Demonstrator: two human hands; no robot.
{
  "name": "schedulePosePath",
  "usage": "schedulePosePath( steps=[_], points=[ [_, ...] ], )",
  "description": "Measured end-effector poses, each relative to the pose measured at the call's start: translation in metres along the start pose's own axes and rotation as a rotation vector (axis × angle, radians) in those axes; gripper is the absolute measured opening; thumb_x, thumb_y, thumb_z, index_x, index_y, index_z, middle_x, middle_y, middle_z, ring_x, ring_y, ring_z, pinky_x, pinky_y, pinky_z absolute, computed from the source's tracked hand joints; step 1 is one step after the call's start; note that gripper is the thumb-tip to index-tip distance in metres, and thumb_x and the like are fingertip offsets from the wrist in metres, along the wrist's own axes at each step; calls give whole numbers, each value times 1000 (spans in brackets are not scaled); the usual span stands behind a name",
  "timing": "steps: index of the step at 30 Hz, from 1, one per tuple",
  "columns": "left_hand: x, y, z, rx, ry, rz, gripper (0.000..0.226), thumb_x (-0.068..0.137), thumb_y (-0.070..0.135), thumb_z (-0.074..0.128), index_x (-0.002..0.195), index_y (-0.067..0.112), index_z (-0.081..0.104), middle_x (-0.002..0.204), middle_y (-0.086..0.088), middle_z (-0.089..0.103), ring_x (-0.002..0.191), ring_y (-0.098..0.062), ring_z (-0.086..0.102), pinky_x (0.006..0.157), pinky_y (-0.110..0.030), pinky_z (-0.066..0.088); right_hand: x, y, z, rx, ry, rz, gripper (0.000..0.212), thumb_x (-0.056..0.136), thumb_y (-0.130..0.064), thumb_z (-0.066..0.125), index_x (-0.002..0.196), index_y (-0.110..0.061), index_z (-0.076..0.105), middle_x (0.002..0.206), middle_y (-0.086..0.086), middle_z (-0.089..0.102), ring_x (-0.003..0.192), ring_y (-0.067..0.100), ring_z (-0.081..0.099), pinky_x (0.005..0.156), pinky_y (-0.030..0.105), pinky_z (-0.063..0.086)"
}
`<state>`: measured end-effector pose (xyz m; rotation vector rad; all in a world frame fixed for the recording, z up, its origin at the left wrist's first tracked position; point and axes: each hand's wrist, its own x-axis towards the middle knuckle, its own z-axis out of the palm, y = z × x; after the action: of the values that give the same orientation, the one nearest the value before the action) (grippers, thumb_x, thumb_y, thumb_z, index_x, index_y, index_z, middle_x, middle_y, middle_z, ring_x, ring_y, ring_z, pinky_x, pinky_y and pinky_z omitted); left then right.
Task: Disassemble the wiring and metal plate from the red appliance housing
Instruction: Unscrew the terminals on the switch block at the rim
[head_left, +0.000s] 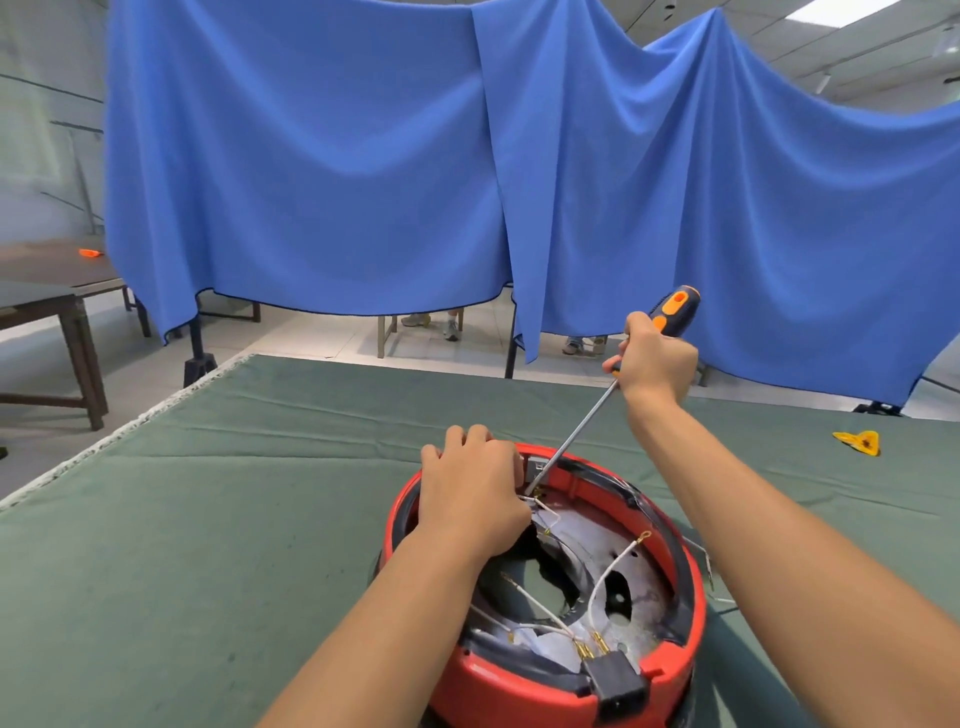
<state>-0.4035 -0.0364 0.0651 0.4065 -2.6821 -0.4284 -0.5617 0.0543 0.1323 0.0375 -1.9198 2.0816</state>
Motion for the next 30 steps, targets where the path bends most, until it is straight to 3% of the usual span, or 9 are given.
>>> schedulePosePath(
  steps=[3,7,11,16,19,24,30],
  points=[
    [1,1,-2,-64,51,-45,27,75,8,52,95,24,58,110,3,55,108,-22,43,91,-35,31,-8,-8,-11,143,-9,-49,17,71,-22,56,58,-14,50,34,-8,48,34,12,53,46,24,40],
    [2,3,-5,-219,147,-173,34,76,-1,47,103,18,53,107,-1,59,100,-26,51,84,-34,36,-33,-16,-38,284,-27,-153,38,75,-15,56,38,-17,49,33,-3,49,33,16,49,39,14,40],
    [3,4,-4,-224,143,-219,40,80,-2,46,115,15,54,116,-5,60,109,-27,51,91,-37,42,-59,-17,-60,331,-72,-214,27,78,-7,57,53,-6,50,39,5,52,33,14,48,38,14,37],
    [-2,9,-3,83,141,-255,31,86,10,49,114,20,58,114,-3,61,113,-25,46,90,-35,34,-75,-25,-72,223,-183,-229,29,80,-9,60,51,-11,58,47,1,64,36,5,47,36,13,35],
    [-3,11,-3,148,113,-264,32,85,12,50,114,23,60,114,-2,63,111,-26,50,89,-35,35,-81,-28,-75,196,-225,-252,25,81,-11,62,56,-8,62,49,0,65,39,4,50,39,12,38],
    [-2,8,-2,98,20,-281,48,82,12,50,128,25,49,127,-2,55,117,-28,46,95,-39,33,-89,-27,-75,371,-93,-313,24,75,-12,58,59,7,58,41,1,58,38,6,52,42,14,42],
    [5,5,-4,52,-85,-254,52,78,13,53,126,28,38,127,0,49,119,-27,38,96,-39,28,-86,-25,-78,462,-44,-281,22,69,-16,55,61,4,55,40,0,55,37,8,52,42,15,43]
  ],
)
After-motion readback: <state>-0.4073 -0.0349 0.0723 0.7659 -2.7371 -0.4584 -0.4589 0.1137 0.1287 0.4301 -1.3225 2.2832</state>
